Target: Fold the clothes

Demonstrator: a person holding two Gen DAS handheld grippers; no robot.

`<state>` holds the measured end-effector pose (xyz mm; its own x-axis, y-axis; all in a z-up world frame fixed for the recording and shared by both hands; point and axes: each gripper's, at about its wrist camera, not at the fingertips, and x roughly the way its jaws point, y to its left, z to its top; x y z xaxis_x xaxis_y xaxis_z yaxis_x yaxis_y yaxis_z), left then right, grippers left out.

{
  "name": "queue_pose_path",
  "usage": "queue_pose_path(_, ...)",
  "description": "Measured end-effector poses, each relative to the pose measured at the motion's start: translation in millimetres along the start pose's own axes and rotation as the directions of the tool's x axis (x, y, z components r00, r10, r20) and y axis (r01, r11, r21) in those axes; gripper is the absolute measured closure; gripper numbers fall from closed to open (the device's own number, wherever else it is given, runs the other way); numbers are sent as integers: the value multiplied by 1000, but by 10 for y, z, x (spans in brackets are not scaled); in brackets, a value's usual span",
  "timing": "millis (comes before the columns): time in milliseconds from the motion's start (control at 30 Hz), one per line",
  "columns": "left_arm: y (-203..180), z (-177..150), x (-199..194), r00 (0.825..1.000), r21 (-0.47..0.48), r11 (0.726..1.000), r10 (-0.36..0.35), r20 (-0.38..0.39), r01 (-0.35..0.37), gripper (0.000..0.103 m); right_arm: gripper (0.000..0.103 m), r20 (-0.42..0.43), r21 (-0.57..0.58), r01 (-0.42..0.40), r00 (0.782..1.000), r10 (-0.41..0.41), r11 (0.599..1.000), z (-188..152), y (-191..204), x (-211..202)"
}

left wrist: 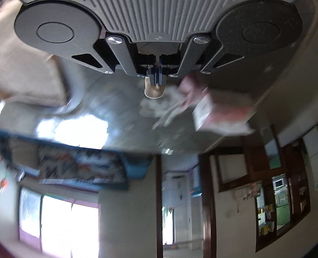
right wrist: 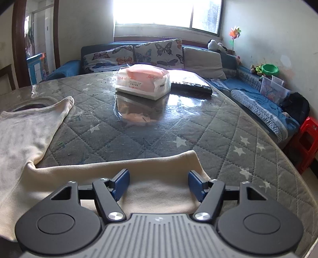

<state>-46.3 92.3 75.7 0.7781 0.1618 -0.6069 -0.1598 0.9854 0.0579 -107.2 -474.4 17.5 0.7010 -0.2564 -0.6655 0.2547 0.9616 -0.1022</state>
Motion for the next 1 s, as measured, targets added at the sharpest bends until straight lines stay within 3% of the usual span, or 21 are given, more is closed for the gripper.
queue_pose_path(100,56,-140,105,997,14,999,43,-71,-42,99,37,8,-55,2,1000,-1,998,27,74,-67)
queue_pose_path(167,37,-180,86,995,25,998,63,-77,-62,92,37,16,-91,-32,999,34,995,50,157,-159)
queue_pose_path(300,-117,-170,-6,994,61,994,98,-42,-96,87,37,23,-174,-141,989,147,975,105,408,-368)
queue_pose_path(400,-283,-131,-117,1000,68,998,16,-24,-14,87,37,4,-230,-260,963,268,938,133,677,-491)
queue_pose_path(500,-517,-142,-200,992,89,988,-124,-29,126,87,37,-20,-274,-319,945,327,907,84,883,-531)
queue_pose_path(700,-1179,-324,-258,923,178,906,-369,-106,383,87,37,-74,-357,-425,900,429,832,-24,1291,-605)
queue_pose_path(833,-1497,-461,-278,882,233,851,-448,-145,470,86,37,-114,-407,-491,864,490,770,-96,1562,-655)
queue_pose_path(1000,-1631,-656,-270,870,283,823,-451,-199,492,83,37,-153,-439,-523,845,513,731,-215,1662,-696)
